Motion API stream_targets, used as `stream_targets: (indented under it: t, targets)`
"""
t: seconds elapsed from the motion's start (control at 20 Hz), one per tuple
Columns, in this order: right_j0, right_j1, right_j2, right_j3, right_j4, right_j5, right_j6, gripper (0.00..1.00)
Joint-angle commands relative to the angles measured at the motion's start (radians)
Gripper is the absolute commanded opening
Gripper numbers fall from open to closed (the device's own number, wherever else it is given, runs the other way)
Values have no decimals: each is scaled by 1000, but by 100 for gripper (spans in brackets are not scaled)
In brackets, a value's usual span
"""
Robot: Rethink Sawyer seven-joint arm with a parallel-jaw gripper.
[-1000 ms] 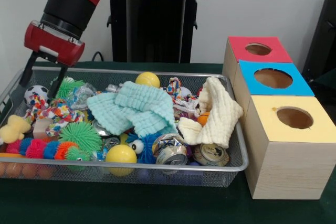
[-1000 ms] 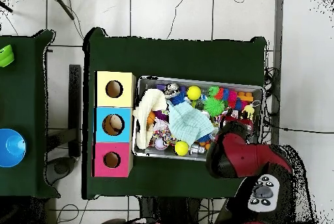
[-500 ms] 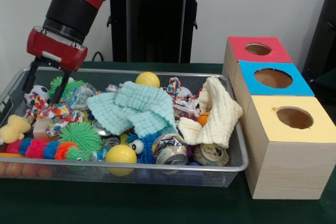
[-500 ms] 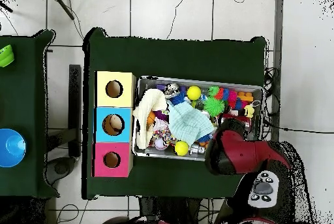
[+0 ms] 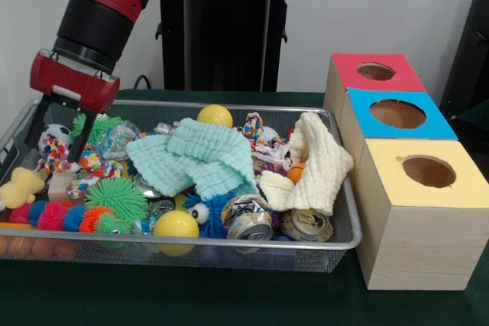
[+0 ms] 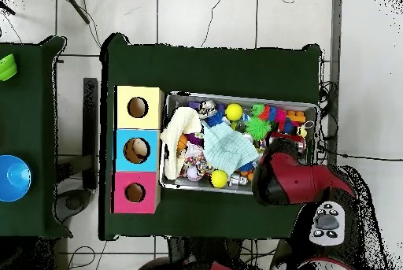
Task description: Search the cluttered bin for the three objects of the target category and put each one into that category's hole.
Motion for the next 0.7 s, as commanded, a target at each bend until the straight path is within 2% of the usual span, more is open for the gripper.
stream_targets:
  t: [0.05, 0.3, 0.7]
  targets:
    - [-41, 58, 147, -84, -81, -76, 38, 100]
    - [-66, 59, 177, -106, -128, -72, 40, 100]
    - [-61, 88, 174, -115, -110, -110, 56, 100]
